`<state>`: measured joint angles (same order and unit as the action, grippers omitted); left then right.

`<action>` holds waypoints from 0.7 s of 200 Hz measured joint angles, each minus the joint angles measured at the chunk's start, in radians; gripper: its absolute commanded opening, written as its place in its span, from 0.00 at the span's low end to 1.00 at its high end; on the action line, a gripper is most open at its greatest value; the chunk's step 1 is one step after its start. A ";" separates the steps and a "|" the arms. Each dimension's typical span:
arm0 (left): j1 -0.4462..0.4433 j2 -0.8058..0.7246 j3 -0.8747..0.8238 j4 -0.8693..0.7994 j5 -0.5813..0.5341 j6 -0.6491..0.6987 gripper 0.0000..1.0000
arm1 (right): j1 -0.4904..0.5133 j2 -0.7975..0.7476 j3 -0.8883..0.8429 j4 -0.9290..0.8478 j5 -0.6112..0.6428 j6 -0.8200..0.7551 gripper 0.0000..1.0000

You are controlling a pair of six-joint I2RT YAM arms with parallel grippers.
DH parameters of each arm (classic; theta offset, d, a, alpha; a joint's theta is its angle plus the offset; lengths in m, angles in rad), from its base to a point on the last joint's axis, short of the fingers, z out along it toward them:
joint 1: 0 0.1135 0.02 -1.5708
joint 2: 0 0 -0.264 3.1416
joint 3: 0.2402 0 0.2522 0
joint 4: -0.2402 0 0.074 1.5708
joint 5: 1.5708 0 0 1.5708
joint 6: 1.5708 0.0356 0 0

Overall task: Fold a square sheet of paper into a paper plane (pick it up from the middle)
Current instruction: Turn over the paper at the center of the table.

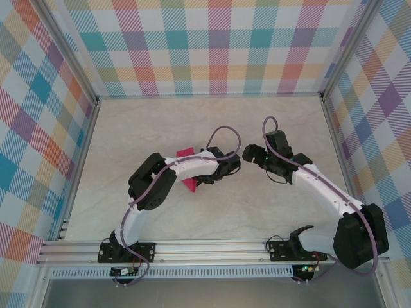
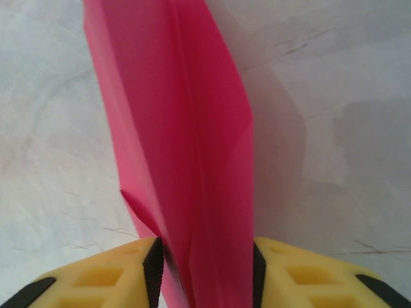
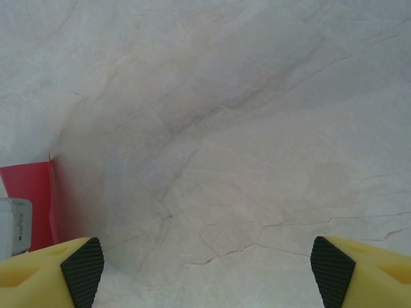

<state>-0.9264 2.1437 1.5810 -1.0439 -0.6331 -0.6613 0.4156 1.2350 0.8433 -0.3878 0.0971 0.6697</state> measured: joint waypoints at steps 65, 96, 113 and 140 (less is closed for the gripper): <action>0.092 -0.344 -0.230 0.263 0.329 0.060 0.66 | 0.014 0.038 0.002 0.000 -0.059 -0.030 0.84; 0.196 -0.547 -0.377 0.420 0.489 0.064 0.74 | 0.120 0.119 0.054 -0.004 -0.079 -0.057 0.81; 0.268 -0.634 -0.471 0.489 0.550 0.044 0.77 | 0.203 0.190 0.122 -0.011 -0.075 -0.065 0.78; 0.398 -0.745 -0.613 0.538 0.592 0.004 0.80 | 0.351 0.346 0.266 -0.023 -0.047 -0.083 0.68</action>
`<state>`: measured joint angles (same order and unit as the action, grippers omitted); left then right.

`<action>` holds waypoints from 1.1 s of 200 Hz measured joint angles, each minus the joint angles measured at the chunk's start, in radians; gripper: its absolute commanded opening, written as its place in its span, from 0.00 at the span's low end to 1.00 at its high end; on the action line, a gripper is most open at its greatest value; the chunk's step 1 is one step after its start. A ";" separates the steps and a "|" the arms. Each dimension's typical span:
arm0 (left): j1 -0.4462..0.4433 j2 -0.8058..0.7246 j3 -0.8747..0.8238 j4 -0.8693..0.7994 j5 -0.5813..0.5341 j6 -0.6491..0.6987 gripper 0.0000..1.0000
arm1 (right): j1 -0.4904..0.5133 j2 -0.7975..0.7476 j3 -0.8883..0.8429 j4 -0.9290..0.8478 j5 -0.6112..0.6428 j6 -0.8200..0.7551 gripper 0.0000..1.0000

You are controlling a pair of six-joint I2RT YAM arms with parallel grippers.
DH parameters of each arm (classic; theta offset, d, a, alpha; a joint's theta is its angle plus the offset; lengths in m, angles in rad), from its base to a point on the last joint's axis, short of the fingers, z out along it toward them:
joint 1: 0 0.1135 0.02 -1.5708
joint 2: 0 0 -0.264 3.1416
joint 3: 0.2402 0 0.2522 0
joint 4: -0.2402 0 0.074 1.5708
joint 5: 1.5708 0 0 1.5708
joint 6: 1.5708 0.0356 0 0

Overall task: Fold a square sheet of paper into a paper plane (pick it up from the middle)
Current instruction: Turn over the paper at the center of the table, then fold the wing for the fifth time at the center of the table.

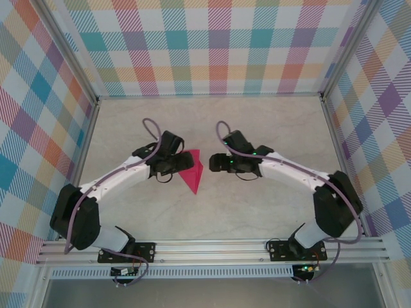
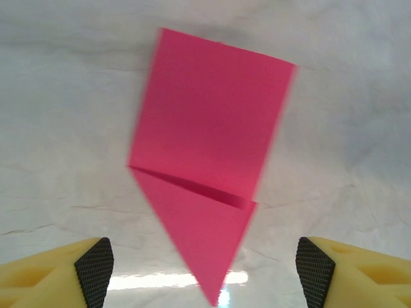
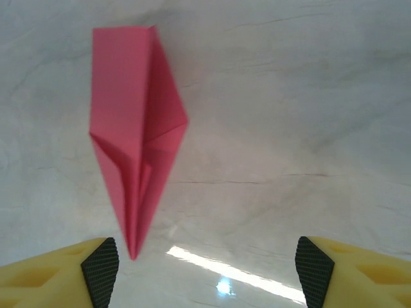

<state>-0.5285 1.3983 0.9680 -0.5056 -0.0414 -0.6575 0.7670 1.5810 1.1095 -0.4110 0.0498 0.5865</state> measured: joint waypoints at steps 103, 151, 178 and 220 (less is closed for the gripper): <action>0.222 -0.137 -0.233 0.056 0.072 -0.091 0.82 | 0.185 0.425 0.338 -0.085 -0.074 -0.032 0.32; 0.227 -0.128 -0.239 0.093 0.105 -0.091 0.83 | 0.182 0.472 0.379 -0.139 -0.022 -0.052 0.32; 0.227 -0.122 -0.239 0.098 0.121 -0.091 0.83 | 0.182 0.478 0.379 -0.156 0.006 -0.056 0.32; 0.227 -0.108 -0.244 0.120 0.147 -0.091 0.83 | 0.174 0.487 0.376 -0.159 0.019 -0.075 0.31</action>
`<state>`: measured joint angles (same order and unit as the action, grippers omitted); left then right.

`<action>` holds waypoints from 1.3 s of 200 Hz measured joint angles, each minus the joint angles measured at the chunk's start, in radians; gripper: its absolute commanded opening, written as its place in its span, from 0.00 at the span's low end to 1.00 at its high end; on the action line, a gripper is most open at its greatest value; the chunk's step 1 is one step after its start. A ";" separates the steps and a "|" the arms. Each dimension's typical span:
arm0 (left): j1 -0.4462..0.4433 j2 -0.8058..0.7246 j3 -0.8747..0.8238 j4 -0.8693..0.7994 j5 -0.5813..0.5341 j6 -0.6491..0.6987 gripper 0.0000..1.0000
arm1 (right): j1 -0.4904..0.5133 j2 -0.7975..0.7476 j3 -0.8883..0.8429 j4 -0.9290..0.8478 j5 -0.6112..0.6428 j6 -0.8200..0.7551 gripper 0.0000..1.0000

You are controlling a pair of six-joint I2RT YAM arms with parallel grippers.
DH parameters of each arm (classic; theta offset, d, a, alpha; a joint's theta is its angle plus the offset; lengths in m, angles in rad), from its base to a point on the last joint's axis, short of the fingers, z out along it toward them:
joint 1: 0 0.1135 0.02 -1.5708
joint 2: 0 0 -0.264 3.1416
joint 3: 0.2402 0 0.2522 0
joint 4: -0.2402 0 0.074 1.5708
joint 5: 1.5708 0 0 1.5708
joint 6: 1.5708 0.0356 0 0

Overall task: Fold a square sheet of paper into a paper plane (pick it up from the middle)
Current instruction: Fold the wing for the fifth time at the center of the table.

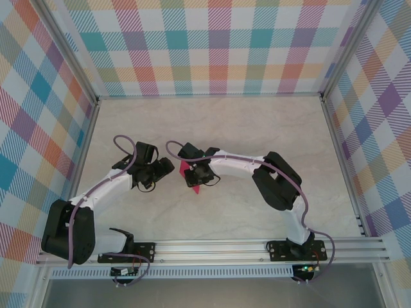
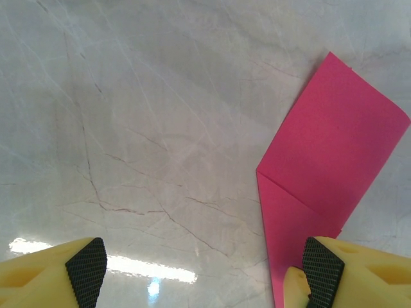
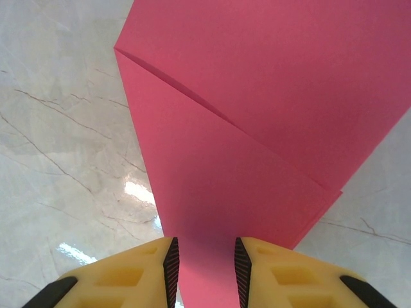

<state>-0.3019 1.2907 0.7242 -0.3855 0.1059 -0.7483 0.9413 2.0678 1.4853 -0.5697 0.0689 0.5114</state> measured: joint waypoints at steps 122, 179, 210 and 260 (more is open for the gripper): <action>0.002 0.094 -0.092 0.268 0.281 0.002 0.79 | -0.123 -0.096 -0.246 0.248 -0.267 -0.086 0.31; -0.020 0.218 -0.093 0.424 0.363 0.003 0.59 | -0.203 -0.102 -0.326 0.372 -0.464 -0.063 0.32; -0.034 0.283 -0.089 0.467 0.378 0.006 0.50 | -0.223 -0.102 -0.343 0.398 -0.505 -0.047 0.32; -0.035 0.306 -0.078 0.467 0.379 0.000 0.38 | -0.231 -0.102 -0.351 0.413 -0.523 -0.036 0.31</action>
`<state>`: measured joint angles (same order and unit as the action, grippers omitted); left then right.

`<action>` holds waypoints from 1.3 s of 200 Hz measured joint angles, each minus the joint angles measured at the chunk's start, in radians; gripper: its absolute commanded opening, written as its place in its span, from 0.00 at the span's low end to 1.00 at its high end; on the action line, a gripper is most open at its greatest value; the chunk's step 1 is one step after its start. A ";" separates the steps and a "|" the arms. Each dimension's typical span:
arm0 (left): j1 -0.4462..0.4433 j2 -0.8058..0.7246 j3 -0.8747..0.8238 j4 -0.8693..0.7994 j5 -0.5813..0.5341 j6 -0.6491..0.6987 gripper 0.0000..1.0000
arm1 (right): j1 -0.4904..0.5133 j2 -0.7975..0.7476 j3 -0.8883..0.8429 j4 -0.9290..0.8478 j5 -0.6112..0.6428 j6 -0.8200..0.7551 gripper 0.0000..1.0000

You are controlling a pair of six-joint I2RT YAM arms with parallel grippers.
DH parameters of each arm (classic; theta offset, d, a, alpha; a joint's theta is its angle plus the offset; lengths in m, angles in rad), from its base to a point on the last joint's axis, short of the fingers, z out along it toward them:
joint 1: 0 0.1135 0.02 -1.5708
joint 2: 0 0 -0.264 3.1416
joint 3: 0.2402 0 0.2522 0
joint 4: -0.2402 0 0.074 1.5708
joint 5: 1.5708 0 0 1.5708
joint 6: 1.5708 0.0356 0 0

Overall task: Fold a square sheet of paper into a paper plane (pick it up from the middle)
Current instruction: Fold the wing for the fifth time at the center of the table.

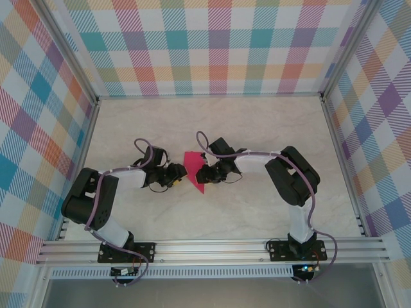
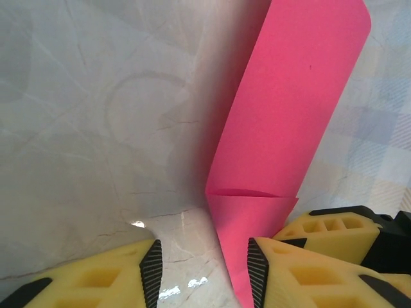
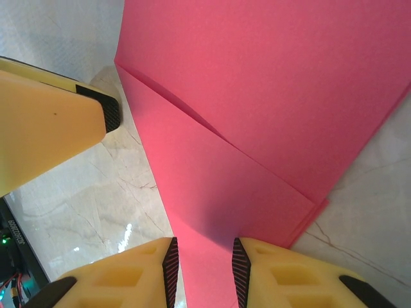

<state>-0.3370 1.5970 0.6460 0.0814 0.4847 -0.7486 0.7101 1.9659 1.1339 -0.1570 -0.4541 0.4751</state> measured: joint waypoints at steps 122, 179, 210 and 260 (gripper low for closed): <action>-0.012 -0.017 0.006 0.031 -0.048 -0.022 0.39 | -0.003 0.000 -0.001 0.003 -0.004 0.008 0.31; -0.013 -0.018 0.007 0.051 -0.077 -0.045 0.42 | -0.003 0.000 -0.003 0.006 -0.004 0.008 0.31; -0.015 0.010 0.025 0.070 -0.074 -0.051 0.42 | -0.003 0.000 -0.006 0.009 -0.005 0.008 0.31; -0.027 0.035 0.040 0.080 -0.064 -0.051 0.51 | -0.005 0.000 -0.008 0.015 -0.009 0.008 0.31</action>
<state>-0.3637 1.6321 0.6857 0.1616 0.4202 -0.8001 0.7055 1.9659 1.1255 -0.1421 -0.4629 0.4828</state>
